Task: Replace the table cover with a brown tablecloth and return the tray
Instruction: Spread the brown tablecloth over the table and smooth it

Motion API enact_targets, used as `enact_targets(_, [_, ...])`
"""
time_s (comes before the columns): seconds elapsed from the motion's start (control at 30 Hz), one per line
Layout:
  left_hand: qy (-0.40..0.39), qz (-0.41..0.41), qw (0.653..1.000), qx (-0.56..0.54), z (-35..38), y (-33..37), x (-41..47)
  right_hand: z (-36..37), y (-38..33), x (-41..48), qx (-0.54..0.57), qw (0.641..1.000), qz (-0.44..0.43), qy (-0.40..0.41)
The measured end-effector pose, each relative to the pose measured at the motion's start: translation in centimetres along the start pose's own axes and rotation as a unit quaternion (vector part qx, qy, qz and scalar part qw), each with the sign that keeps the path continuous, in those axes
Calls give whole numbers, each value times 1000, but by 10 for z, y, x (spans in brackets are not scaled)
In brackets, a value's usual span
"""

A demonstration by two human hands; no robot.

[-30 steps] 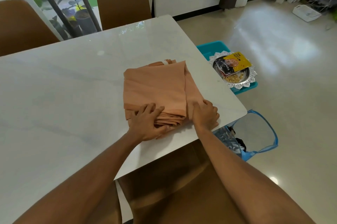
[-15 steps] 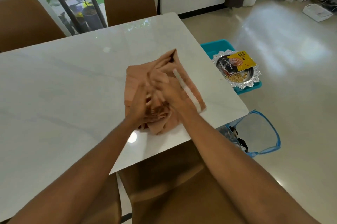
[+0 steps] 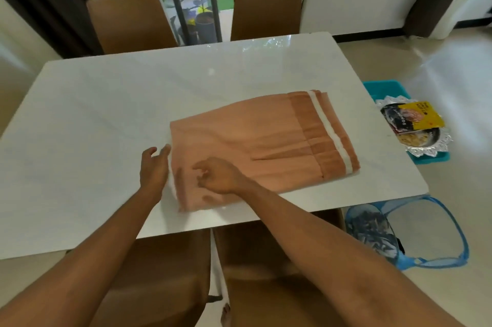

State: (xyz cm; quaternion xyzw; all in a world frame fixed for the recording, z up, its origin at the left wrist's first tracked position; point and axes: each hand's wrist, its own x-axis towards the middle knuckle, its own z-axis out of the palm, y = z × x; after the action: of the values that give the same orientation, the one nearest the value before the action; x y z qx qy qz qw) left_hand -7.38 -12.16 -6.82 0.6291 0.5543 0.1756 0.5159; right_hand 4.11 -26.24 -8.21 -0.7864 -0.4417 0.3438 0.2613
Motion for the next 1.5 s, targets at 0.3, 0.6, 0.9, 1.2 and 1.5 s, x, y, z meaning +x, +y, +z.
enact_targets(0.3, [-137,412,811,391,64,-28,-35,-46,126,-75,105,802,375,452])
enact_targets(0.6, [-281,361,737,498,174,-13,-85,-99,175,-109,528,563,357,526])
enact_targets(0.9, [-274,347,861,249,216,17,-103,-125,117,-75,380,796,104,459])
enact_targets(1.2, [-235,357,899,98,212,46,-92,-114,111,-66,477,798,113,350])
enact_targets(1.5, [-284,397,844,222,222,64,-91,-125,156,-79,601,682,167,382])
